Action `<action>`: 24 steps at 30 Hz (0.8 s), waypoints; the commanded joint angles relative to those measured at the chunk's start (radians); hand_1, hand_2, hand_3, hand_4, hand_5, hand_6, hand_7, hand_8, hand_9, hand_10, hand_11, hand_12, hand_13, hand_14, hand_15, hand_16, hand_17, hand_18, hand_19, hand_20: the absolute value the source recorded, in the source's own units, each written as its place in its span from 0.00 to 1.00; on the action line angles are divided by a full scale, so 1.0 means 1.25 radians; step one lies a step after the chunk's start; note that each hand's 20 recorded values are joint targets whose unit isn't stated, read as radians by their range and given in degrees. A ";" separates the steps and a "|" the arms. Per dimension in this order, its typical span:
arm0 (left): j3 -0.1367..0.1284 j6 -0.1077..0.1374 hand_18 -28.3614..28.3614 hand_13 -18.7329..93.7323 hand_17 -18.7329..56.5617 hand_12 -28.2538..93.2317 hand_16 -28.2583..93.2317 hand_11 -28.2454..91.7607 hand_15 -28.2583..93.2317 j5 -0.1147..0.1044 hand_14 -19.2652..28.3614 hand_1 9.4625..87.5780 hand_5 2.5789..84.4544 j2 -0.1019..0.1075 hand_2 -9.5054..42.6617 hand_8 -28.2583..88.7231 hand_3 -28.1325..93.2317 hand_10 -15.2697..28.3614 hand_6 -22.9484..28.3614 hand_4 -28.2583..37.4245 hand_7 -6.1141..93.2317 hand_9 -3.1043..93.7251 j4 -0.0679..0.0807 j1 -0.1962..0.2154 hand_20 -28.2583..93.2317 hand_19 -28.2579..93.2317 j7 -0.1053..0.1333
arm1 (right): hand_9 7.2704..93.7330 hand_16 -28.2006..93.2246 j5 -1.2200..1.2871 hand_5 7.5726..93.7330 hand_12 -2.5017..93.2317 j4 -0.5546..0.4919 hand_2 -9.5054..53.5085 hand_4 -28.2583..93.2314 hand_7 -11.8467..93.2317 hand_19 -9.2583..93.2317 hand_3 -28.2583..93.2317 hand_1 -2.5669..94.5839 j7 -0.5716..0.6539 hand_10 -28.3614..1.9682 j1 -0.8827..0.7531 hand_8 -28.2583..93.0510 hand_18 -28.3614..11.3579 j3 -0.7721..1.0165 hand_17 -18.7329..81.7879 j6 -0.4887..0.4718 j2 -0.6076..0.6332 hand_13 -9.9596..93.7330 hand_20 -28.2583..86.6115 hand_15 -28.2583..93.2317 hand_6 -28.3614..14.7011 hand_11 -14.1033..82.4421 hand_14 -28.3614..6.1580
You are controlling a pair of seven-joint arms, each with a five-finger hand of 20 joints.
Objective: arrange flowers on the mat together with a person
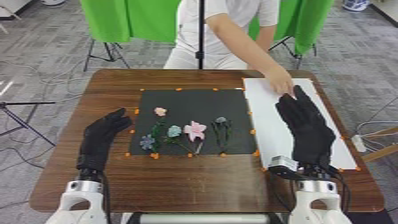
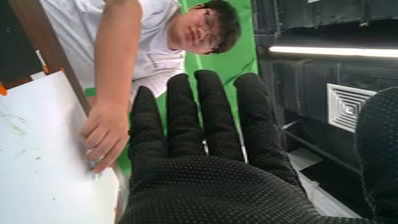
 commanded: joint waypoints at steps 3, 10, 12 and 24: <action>0.001 -0.018 0.75 0.53 0.34 0.35 0.25 0.38 0.37 0.001 0.80 0.17 0.59 0.007 0.26 0.20 0.78 0.69 0.56 0.06 0.16 0.55 0.006 -0.017 0.39 0.30 -0.008 | 0.39 0.28 -0.022 0.33 0.11 -0.003 0.22 0.07 0.19 0.10 0.89 0.07 -0.002 0.54 -0.005 0.16 0.44 0.013 0.38 -0.047 0.004 0.40 0.48 0.33 0.68 0.19 0.59; -0.013 -0.007 0.74 0.53 0.34 0.35 0.25 0.38 0.37 -0.015 0.80 0.17 0.59 0.000 0.25 0.20 0.78 0.69 0.56 0.06 0.16 0.55 0.001 0.005 0.39 0.30 -0.003 | 0.38 0.28 -0.007 0.31 0.11 -0.005 0.22 0.07 0.19 0.10 0.89 0.08 0.003 0.52 -0.009 0.17 0.43 0.001 0.38 -0.049 0.005 0.41 0.48 0.34 0.67 0.19 0.58; -0.011 -0.006 0.74 0.53 0.34 0.35 0.25 0.38 0.37 -0.014 0.80 0.17 0.59 -0.001 0.25 0.20 0.78 0.69 0.56 0.06 0.16 0.55 0.002 0.003 0.39 0.30 -0.003 | 0.38 0.29 -0.012 0.31 0.11 -0.008 0.22 0.07 0.20 0.10 0.89 0.08 -0.002 0.52 -0.013 0.16 0.43 0.005 0.38 -0.040 0.004 0.41 0.48 0.34 0.67 0.19 0.58; -0.014 -0.008 0.74 0.53 0.34 0.35 0.25 0.38 0.37 -0.014 0.80 0.17 0.59 -0.006 0.25 0.20 0.78 0.69 0.56 0.06 0.16 0.55 0.004 0.003 0.39 0.30 -0.007 | 0.38 0.29 -0.012 0.30 0.11 -0.005 0.22 0.07 0.21 0.10 0.89 0.08 0.008 0.52 -0.016 0.16 0.42 0.005 0.38 -0.027 0.004 0.42 0.48 0.34 0.68 0.19 0.57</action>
